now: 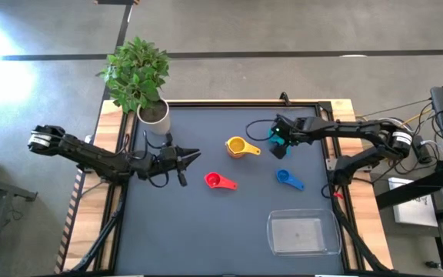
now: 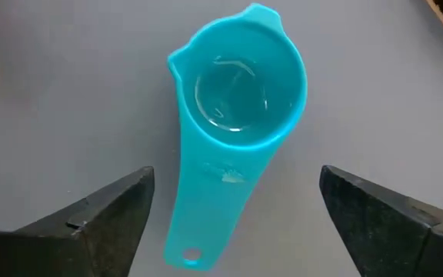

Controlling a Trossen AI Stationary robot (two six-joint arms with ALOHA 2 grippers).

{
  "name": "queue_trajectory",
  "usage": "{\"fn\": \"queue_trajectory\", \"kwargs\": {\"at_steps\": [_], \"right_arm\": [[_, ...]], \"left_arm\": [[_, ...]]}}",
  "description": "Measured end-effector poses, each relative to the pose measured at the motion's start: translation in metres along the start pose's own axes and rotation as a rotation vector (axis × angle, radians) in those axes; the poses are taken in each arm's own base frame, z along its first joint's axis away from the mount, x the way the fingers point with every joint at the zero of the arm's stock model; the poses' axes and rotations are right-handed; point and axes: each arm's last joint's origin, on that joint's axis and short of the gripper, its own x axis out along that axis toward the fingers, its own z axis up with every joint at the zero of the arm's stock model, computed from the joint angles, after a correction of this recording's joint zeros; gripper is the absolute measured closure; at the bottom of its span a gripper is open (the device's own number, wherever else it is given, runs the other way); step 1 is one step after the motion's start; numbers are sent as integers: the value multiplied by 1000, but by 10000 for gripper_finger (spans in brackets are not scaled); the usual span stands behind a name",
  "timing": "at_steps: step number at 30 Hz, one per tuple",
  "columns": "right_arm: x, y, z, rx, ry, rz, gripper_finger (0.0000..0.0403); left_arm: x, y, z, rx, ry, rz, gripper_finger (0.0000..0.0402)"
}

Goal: Nest measuring cups in basket
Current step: Stack the light blue nest measuring cup into the yellow nest measuring cup

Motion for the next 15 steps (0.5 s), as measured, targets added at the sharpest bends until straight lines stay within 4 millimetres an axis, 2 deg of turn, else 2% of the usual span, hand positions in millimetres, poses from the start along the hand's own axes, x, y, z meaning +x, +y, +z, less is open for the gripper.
{"fn": "queue_trajectory", "kwargs": {"at_steps": [5, 10, 15], "right_arm": [[6, -2, -6, 26, 11, -7, 35], [20, -9, -13, 76, -7, 1, 35], [30, -15, -16, 102, -24, 105, 41]], "left_arm": [[0, 0, 0, 0, 0, 0, 361], [0, 0, 0, 0, 0, 0, 361], [0, 0, 0, 0, 0, -1, 361]]}}
